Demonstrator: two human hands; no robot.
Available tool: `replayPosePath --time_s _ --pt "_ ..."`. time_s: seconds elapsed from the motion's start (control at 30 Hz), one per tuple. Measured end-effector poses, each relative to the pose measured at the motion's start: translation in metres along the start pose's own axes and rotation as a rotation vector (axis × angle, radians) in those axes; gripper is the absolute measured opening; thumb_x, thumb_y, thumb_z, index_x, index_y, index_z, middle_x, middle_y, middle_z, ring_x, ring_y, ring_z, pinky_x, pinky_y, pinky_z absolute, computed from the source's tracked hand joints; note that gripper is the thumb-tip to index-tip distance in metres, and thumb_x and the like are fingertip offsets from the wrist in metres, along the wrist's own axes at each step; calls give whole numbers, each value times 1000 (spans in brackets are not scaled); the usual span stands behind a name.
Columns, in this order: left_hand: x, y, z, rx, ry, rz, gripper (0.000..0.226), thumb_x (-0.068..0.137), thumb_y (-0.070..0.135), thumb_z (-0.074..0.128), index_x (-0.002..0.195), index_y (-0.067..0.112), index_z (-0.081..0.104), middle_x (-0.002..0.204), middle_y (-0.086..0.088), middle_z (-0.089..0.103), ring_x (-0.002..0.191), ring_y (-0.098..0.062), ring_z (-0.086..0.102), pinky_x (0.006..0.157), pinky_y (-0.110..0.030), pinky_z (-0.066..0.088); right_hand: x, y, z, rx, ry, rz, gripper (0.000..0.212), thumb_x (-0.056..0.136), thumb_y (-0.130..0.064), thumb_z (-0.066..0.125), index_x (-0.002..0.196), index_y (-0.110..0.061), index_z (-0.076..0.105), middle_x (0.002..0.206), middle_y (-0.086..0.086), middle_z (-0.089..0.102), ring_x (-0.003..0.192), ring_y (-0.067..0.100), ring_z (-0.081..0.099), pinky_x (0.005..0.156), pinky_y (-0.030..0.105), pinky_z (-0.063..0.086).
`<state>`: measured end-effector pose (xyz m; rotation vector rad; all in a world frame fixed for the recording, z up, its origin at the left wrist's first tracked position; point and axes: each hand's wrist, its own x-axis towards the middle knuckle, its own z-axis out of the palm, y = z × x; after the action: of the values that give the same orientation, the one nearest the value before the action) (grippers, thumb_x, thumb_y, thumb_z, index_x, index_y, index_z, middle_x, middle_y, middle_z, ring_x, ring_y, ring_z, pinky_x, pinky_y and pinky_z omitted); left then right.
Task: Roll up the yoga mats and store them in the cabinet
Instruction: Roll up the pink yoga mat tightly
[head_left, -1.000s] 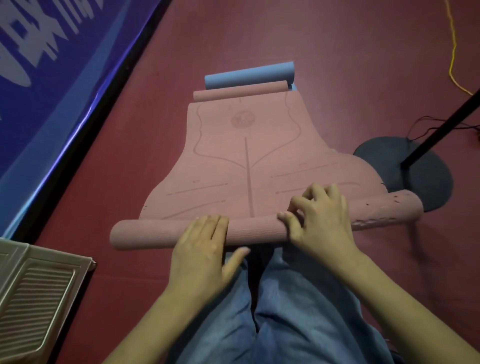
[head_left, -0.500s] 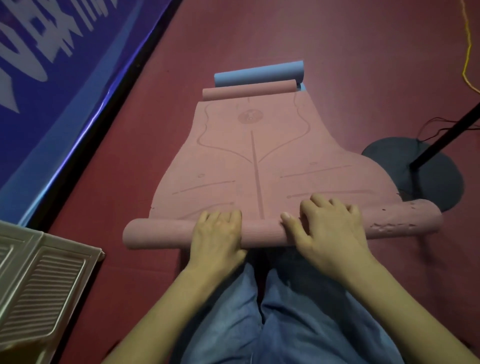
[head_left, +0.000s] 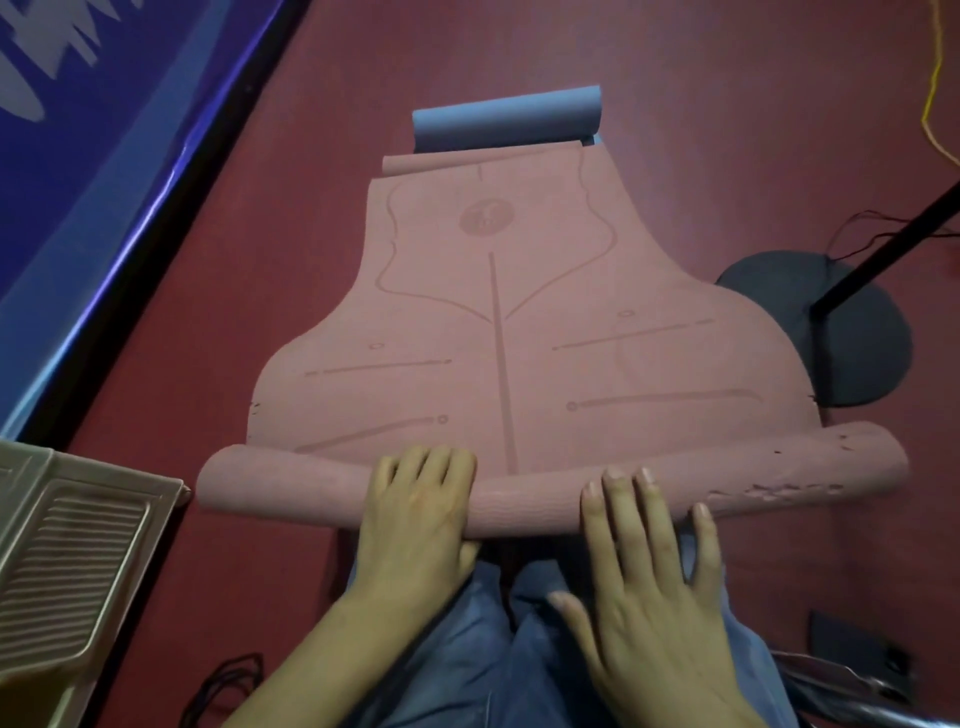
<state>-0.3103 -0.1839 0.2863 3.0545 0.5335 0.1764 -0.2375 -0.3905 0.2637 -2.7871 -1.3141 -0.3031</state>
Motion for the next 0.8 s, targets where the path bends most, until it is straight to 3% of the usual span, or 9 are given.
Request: replayPosePath --time_s 0.07,0.13,0.3,0.4,0.47,0.53,0.63,0.7,0.8 --pt "-1 3 1 -23 45 -55 57 39 26 86 88 17 58 100 -6 54 94 -30 48 76 -41 29 4 -1 2 -21 -1 -3 90 83 -58 45 150 2 36 158 23 37 148 38 29 114 69 20" --pt "-4 5 3 -35 117 -106 56 39 25 88 90 15 64 101 -7 50 91 -30 42 76 -42 26 12 -1 3 -11 -16 0 93 82 -59 43 150 4 34 158 25 36 148 40 28 116 68 17" --pt "-10 5 6 -36 229 28 64 57 28 76 118 17 58 93 -5 54 83 -29 49 76 -43 32 23 3 7 36 -64 -4 97 80 -60 41 151 6 31 159 26 32 150 43 25 118 68 14" --pt "-8 1 6 -43 228 67 52 68 26 76 116 13 60 89 -5 58 78 -31 56 77 -41 37 35 2 2 55 -107 8 96 80 -60 42 148 8 40 156 27 37 150 45 25 117 68 15" --pt "-4 -3 6 -55 212 80 44 75 29 76 113 10 66 92 -5 62 82 -31 58 79 -40 40 53 3 1 45 -124 10 94 79 -59 59 144 8 46 148 26 45 148 47 28 118 67 15" --pt "3 -6 3 -40 179 88 43 84 36 68 115 7 68 98 -5 67 89 -29 60 87 -40 43 74 4 1 38 -143 22 98 66 -54 83 137 6 52 136 25 53 142 48 36 117 67 17" --pt "16 -5 1 -12 84 83 49 87 39 56 121 4 64 106 -8 65 99 -30 60 103 -47 44 98 7 -1 33 -211 29 93 54 -51 91 126 -1 58 123 19 59 132 45 45 115 64 25" --pt "20 -5 4 -5 41 71 53 80 36 60 122 2 62 107 -10 62 99 -33 58 101 -47 43 107 10 0 49 -220 22 86 49 -48 93 116 -5 60 115 17 60 129 43 48 114 61 30" --pt "33 -12 5 47 -38 54 58 62 37 75 111 9 62 95 -6 60 86 -30 57 82 -43 43 118 13 4 104 -166 14 74 39 -36 95 98 -8 62 102 17 61 120 43 52 105 54 34"
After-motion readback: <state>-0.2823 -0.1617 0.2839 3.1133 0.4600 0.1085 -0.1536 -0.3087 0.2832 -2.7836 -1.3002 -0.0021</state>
